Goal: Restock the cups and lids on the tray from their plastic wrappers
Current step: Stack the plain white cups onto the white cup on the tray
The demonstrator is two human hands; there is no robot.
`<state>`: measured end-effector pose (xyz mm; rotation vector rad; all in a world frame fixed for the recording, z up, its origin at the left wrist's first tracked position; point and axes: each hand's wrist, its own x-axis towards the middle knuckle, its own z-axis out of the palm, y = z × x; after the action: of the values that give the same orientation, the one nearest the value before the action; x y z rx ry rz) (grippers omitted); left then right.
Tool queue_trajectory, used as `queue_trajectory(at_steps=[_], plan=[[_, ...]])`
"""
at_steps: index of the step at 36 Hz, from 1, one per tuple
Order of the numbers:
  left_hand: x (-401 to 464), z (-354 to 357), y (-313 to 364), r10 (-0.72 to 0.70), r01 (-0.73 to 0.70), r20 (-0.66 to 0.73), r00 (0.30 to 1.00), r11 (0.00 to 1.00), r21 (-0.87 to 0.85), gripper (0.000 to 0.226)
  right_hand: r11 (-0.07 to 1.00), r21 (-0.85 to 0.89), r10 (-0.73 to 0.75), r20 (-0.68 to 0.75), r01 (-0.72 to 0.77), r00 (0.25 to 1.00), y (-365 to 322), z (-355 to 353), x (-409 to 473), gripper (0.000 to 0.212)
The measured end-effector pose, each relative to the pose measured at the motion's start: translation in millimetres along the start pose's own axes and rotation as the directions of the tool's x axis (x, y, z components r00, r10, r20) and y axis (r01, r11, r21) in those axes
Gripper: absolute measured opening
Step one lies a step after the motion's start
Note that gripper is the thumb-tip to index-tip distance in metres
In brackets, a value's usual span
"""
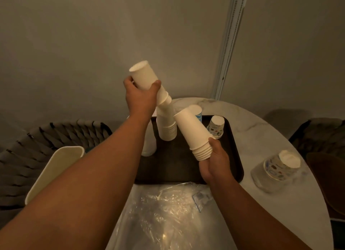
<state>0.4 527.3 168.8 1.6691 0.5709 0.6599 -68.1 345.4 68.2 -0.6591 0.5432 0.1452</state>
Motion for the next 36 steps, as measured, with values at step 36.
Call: queue_trajectory(at_steps=[36], plan=[[-89, 22, -25, -0.091, 0.130, 0.240, 0.966, 0.979, -0.154, 0.092, 0.968, 0.205, 0.077, 0.296, -0.142, 0.952, -19, 17, -5, 0.052]])
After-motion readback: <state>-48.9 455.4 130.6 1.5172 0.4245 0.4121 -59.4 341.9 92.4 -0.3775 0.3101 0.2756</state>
